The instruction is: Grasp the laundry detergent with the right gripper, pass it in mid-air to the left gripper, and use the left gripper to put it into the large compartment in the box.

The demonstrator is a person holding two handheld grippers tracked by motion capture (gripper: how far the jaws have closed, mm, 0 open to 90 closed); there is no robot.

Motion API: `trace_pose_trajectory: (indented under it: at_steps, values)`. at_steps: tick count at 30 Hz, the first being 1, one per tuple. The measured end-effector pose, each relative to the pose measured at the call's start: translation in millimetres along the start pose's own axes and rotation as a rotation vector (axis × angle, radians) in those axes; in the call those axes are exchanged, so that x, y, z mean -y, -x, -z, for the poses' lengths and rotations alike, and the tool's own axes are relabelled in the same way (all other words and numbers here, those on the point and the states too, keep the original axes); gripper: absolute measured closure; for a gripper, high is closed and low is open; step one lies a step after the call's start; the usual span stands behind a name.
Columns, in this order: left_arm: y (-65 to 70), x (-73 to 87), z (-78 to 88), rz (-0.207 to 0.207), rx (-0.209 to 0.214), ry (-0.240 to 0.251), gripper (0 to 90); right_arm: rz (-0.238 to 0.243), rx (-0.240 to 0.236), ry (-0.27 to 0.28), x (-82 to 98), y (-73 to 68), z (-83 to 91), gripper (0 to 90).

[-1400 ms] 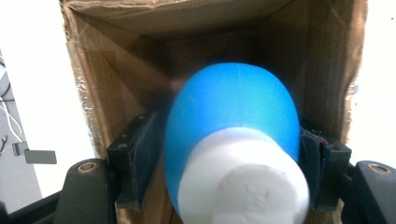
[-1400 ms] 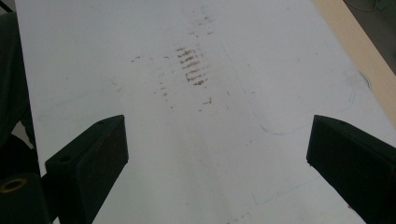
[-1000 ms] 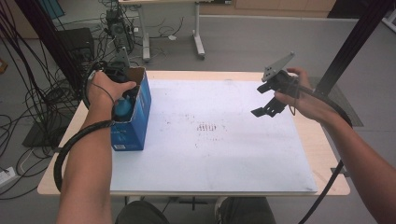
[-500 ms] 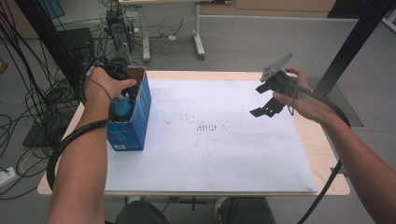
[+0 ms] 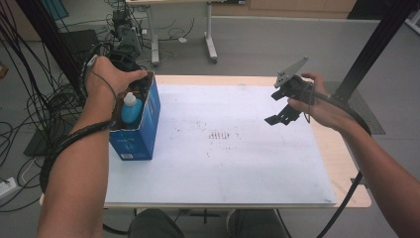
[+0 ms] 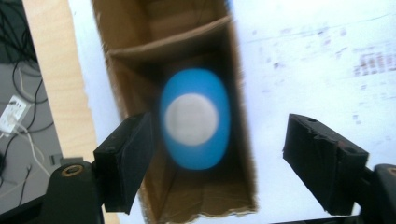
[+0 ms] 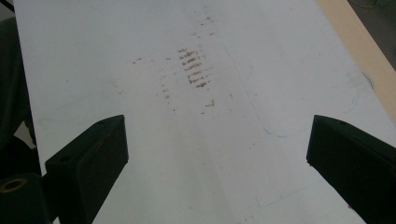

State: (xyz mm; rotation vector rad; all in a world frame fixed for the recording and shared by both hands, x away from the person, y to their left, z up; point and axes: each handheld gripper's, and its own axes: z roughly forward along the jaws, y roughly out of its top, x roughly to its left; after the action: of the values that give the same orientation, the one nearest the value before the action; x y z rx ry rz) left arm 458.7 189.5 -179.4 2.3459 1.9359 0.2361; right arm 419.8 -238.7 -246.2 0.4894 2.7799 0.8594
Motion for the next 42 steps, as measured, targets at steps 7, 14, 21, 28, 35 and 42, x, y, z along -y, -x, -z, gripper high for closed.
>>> trace_pose_trajectory:
  at_steps: [7, 14, 21, 28, 35, 42]
  values:
    - [29.2, -10.8, 17.8, -0.062, 0.043, 0.058, 19.9, 0.008, 0.011, -0.013, -6.4, -1.1, 2.7, 5.4]
    - [57.5, -22.0, 18.2, -0.116, 0.075, 0.075, 15.3, 0.015, 0.013, -0.028, -9.8, -1.0, 5.9, 5.4]
    - [76.4, -34.9, 17.2, -0.148, 0.099, 0.095, 13.6, 0.013, 0.012, -0.035, -7.5, 0.9, 8.4, 5.4]
    - [87.4, -47.6, 11.7, -0.160, 0.115, 0.116, 11.9, 0.011, 0.018, -0.042, -5.1, 1.4, 10.4, 5.5]
    - [94.8, -57.7, 4.5, -0.156, 0.121, 0.119, 12.0, 0.000, 0.016, -0.071, 0.0, 1.8, 10.7, 5.6]
    - [102.0, -63.6, -1.7, -0.168, 0.120, 0.115, 12.0, -0.003, 0.020, -0.078, 1.8, 3.4, 14.7, 5.6]
